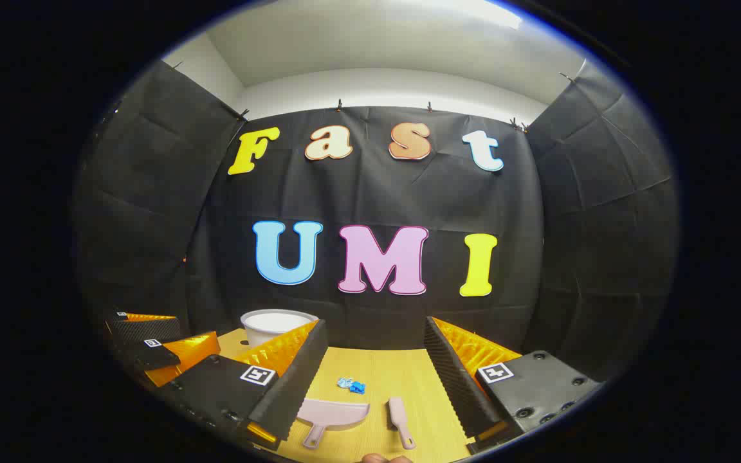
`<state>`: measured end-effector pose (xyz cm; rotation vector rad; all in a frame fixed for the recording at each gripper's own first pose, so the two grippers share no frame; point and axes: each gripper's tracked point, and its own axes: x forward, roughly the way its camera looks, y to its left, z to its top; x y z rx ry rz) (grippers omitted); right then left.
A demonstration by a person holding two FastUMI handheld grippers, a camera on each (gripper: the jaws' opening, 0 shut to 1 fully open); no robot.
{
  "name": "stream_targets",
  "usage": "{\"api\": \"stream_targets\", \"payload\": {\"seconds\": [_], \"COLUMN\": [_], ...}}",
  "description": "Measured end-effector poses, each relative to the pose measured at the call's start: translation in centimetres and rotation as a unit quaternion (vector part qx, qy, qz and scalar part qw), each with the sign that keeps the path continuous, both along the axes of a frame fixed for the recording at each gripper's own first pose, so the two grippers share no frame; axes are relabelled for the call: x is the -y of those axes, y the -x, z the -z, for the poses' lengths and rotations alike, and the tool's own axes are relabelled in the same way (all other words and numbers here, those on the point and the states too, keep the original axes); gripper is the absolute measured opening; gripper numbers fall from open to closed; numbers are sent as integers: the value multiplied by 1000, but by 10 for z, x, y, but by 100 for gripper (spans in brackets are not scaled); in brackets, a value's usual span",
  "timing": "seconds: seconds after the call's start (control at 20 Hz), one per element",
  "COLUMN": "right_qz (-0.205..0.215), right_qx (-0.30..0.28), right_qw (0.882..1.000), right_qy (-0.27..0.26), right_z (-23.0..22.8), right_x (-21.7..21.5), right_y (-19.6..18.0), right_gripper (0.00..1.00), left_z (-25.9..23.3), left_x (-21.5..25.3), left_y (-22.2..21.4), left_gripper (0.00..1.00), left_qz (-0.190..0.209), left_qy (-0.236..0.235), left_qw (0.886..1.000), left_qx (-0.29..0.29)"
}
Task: Pick up the small broom and dustpan from the desktop, sweep the trash into the dustpan with the broom, and then empty the trash into the garbage bin.
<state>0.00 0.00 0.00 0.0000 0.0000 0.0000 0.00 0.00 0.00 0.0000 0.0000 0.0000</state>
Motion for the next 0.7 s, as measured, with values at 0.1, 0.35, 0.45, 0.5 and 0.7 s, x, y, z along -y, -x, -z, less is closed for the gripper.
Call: {"api": "stream_targets", "payload": {"seconds": [0.1, 0.35, 0.45, 0.5, 0.7], "right_qz": [5, 13, 16, 18, 31], "right_qx": [4, -10, -9, -11, -13], "right_qw": [1000, 1000, 1000, 1000, 999], "right_qy": [0, 4, 5, 7, 6], "right_z": [-3, 3, 3, 4, 5], "right_x": [0, 5, 10, 12, 21], "right_y": [2, 4, 7, 7, 12], "right_gripper": [98, 98, 98, 98, 98], "left_z": [1, 4, 6, 7, 12], "left_x": [-1, 5, 10, 11, 20], "left_y": [3, 7, 7, 7, 12], "left_gripper": [74, 72, 76, 76, 74], "left_qz": [2, 9, 13, 13, 25], "left_qy": [-2, 8, 11, 13, 15], "left_qw": [1000, 1000, 1000, 1000, 999], "left_qx": [0, -3, -4, -8, -15]}}
